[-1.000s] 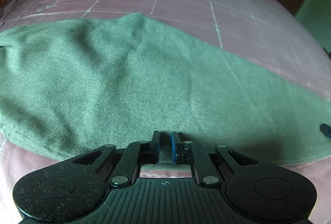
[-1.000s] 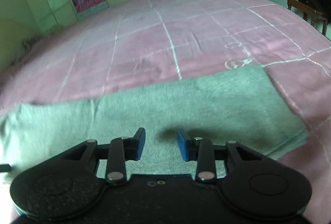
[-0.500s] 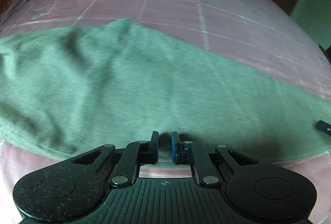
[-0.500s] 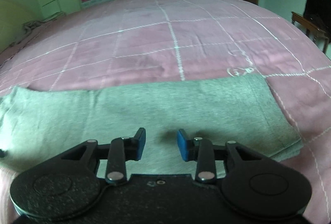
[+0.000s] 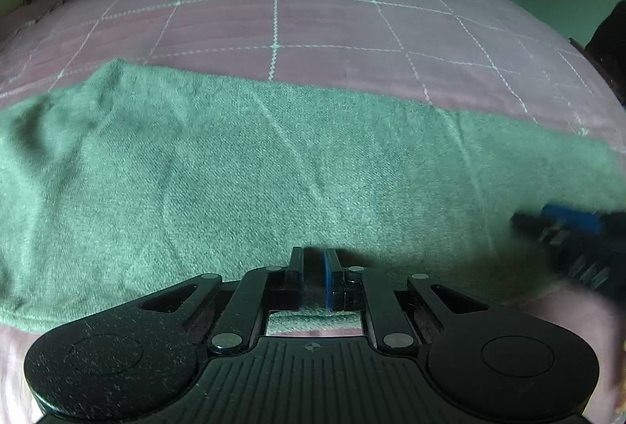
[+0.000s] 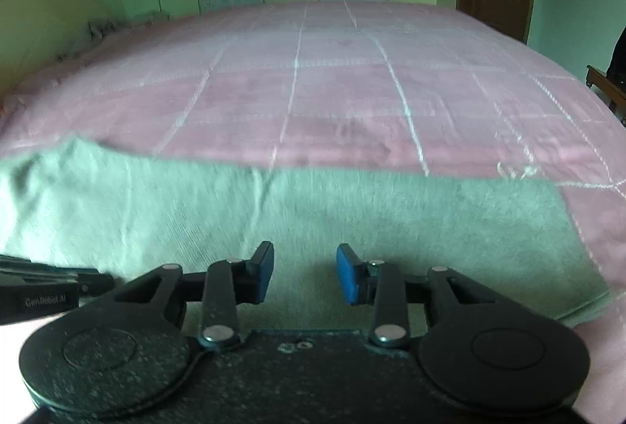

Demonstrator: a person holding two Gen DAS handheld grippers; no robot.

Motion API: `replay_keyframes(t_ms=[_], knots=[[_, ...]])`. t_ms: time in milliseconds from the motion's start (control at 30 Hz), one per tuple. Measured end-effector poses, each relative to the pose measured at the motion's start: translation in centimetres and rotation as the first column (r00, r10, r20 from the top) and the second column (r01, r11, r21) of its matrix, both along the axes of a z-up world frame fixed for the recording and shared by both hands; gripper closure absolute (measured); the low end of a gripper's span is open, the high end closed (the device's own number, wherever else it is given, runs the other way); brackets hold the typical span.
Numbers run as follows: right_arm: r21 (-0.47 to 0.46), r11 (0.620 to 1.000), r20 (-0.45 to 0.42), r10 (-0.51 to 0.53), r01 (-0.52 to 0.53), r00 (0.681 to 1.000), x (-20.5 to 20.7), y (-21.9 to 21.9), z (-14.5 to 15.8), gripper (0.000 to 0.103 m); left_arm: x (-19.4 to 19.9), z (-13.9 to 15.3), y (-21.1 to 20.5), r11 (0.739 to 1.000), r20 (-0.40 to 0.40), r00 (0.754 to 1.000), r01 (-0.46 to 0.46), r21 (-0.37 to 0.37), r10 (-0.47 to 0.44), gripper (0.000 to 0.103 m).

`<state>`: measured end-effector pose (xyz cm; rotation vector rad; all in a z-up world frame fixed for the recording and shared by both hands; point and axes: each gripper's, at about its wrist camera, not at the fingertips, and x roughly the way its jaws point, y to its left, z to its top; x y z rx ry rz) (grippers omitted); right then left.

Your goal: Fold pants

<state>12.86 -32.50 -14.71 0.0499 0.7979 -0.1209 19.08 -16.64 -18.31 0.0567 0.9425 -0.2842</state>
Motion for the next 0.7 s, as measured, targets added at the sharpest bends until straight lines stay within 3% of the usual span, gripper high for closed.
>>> replay_keyframes(t_ms=[33, 133, 233, 300, 367, 433, 533, 700], knots=[[-0.024, 1.000, -0.063, 0.012, -0.013, 0.998, 0.5, 0.2, -1.3, 0.067, -0.1, 0.1, 0.0, 1.000, 0.004, 1.000, 0.006, 0.004, -0.006, 0.093], [-0.070, 0.997, -0.049, 0.033, -0.037, 0.998, 0.2, 0.7, -2.0, 0.066, -0.4, 0.9, 0.9, 1.000, 0.006, 1.000, -0.003, -0.012, 0.003, 0.093], [-0.032, 0.999, -0.003, 0.011, -0.011, 1.000, -0.3, 0.3, -0.7, 0.066, -0.6, 1.5, 3.1, 0.998, 0.049, 0.996, -0.070, 0.001, 0.070, 0.093], [-0.039, 0.999, 0.019, -0.006, 0.007, 1.000, -0.6, 0.2, -0.5, 0.063, 0.1, 0.4, 4.4, 0.996, 0.035, 0.996, -0.080, 0.033, 0.079, 0.093], [-0.043, 0.999, -0.053, 0.011, -0.014, 0.999, 0.1, 0.2, -1.8, 0.061, 0.3, 0.2, 5.8, 0.997, 0.028, 0.996, -0.081, 0.013, 0.080, 0.093], [-0.062, 0.998, -0.048, 0.010, -0.013, 0.999, 0.2, 0.6, -1.7, 0.061, 0.4, 0.5, 6.9, 0.994, 0.026, 0.994, -0.104, 0.020, 0.103, 0.093], [0.016, 1.000, -0.013, 0.007, -0.007, 1.000, 0.0, 1.4, -0.5, 0.061, 0.8, 0.3, 9.0, 0.990, 0.027, 0.990, -0.137, 0.035, 0.136, 0.093], [0.035, 0.995, -0.001, 0.094, -0.094, 0.996, 1.6, 5.7, 0.1, 0.061, 3.0, 0.2, 14.2, 0.971, 0.027, 0.972, -0.236, 0.051, 0.234, 0.093]])
